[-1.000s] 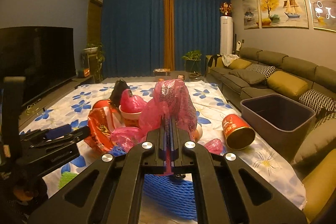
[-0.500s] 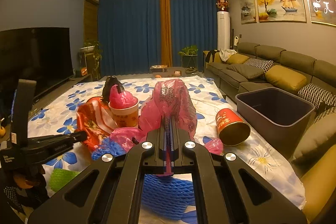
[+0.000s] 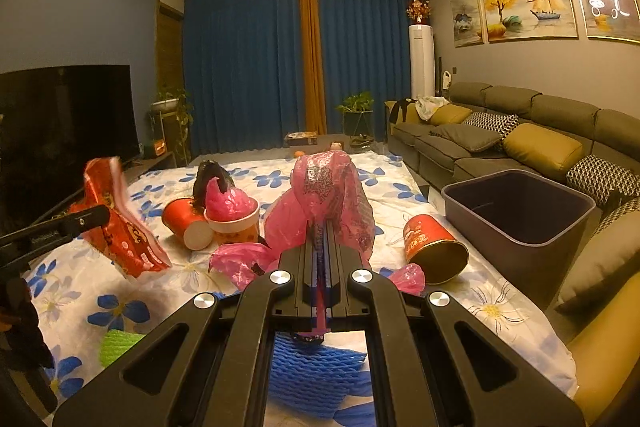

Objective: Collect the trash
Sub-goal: 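Grasp the red snack bag with the left tool while the right tool holds the pink bag, then carry the red snack bag and pink bag over the gray bin with both tools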

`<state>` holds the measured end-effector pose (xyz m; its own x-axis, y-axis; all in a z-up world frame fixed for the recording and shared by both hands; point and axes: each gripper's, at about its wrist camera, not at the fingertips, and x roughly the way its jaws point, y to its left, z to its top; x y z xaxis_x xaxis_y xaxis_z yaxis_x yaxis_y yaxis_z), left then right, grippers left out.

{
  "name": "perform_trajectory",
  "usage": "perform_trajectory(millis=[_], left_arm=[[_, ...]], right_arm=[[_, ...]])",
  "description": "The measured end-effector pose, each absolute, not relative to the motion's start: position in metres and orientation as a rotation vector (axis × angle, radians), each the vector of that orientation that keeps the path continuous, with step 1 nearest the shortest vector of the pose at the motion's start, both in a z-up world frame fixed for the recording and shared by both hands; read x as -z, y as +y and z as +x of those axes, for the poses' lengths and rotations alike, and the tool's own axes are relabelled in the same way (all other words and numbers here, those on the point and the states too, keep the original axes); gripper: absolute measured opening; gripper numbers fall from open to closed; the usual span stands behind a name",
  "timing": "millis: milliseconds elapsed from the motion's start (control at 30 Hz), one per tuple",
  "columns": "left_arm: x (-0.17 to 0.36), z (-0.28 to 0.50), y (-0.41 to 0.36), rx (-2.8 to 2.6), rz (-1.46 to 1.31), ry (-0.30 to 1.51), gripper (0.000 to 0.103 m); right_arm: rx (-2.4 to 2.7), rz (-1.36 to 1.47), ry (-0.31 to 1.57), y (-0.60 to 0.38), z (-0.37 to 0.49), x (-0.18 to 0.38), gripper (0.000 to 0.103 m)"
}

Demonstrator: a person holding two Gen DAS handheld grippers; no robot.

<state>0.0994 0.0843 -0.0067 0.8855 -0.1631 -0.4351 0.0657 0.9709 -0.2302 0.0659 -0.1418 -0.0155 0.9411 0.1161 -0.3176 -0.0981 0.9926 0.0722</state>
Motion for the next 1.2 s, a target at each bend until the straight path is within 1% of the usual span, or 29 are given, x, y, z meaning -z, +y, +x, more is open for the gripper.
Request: perform_trajectory(millis=[333,700,1000,1200], left_arm=[[-0.012,0.087,0.066,0.176,-0.18,0.421,0.0],[-0.03,0.09,0.022,0.267,-0.126,0.386,0.0],[-0.04,0.105,-0.025,0.369,-0.085,0.383,0.0],[-0.049,0.123,-0.078,0.462,-0.028,0.369,0.0]], right_arm=[[-0.091,0.06,0.299,-0.151,0.057,0.007,0.003],[-0.051,0.069,0.283,-0.167,0.05,0.003,0.003],[0.002,0.104,0.27,-0.199,0.05,-0.003,0.003],[0.091,0.107,0.231,-0.232,0.054,-0.012,0.003]])
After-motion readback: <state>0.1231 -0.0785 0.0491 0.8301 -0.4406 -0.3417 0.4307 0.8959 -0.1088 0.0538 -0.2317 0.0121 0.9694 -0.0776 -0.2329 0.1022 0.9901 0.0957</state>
